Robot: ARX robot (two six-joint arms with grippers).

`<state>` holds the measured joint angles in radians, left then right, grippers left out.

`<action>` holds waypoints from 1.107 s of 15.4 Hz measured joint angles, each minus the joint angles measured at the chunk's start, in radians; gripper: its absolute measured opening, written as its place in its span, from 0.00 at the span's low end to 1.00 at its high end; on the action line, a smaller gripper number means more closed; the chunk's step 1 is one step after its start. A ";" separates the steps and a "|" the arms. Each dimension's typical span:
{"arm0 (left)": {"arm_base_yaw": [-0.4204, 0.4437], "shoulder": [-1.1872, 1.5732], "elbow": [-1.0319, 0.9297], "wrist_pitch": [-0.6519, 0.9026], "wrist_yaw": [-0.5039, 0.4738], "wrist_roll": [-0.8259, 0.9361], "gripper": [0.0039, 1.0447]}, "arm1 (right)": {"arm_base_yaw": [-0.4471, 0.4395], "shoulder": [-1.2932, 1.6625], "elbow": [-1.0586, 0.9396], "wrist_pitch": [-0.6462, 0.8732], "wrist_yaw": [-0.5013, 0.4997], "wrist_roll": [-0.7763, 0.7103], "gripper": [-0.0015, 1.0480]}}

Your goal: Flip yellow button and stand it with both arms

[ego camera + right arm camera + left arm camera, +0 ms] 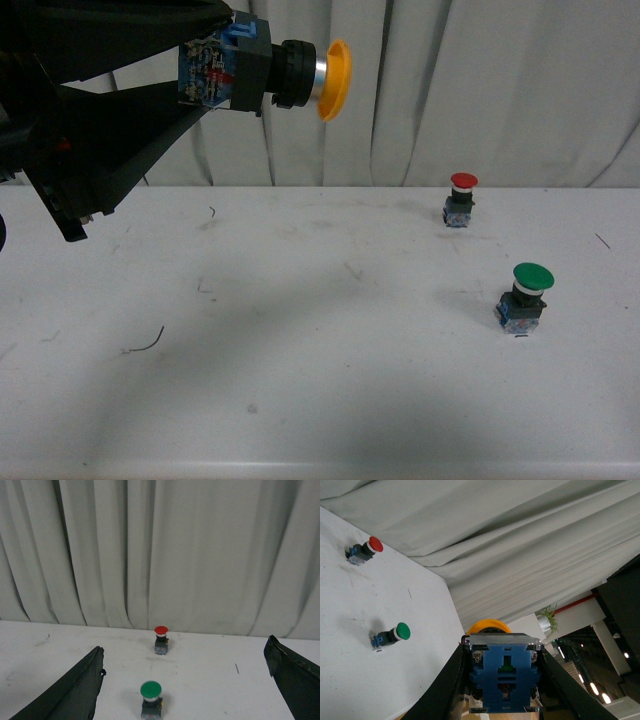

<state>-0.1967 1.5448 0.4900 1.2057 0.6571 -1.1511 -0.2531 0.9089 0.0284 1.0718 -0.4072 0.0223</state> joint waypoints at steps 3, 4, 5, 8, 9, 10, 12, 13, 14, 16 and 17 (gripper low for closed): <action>0.000 0.006 0.000 0.003 -0.003 0.000 0.32 | 0.114 0.530 0.285 0.220 0.006 0.049 0.94; 0.007 0.007 0.000 0.008 -0.004 0.000 0.32 | 0.159 0.650 0.375 0.209 0.012 0.069 0.94; 0.014 0.007 0.000 0.015 -0.004 0.000 0.32 | 0.193 0.728 0.457 0.206 0.016 0.088 0.94; 0.029 0.007 0.000 0.014 0.001 0.000 0.32 | 0.281 0.860 0.742 0.107 0.022 0.136 0.94; 0.032 0.007 0.000 0.015 0.002 0.000 0.32 | 0.301 0.870 0.781 0.095 0.008 0.165 0.94; 0.036 0.007 0.000 0.016 0.004 -0.001 0.32 | 0.317 0.864 0.780 0.111 -0.026 0.203 0.94; 0.037 0.007 0.001 0.021 0.005 0.000 0.32 | 0.344 0.832 0.721 0.209 -0.152 0.348 0.94; 0.037 0.010 0.001 0.021 0.005 0.000 0.32 | 0.361 0.817 0.673 0.221 -0.246 0.472 0.94; 0.034 0.013 0.002 0.021 0.006 0.000 0.32 | 0.378 0.819 0.630 0.218 -0.318 0.579 0.94; 0.034 0.021 0.008 0.022 0.008 0.000 0.32 | 0.402 0.927 0.599 0.212 -0.409 1.080 0.94; 0.034 0.021 0.011 0.021 0.008 0.000 0.32 | 0.402 0.959 0.628 0.208 -0.399 1.319 0.94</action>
<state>-0.1627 1.5654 0.5011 1.2266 0.6655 -1.1511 0.1493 1.8675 0.6559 1.2797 -0.8059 1.3411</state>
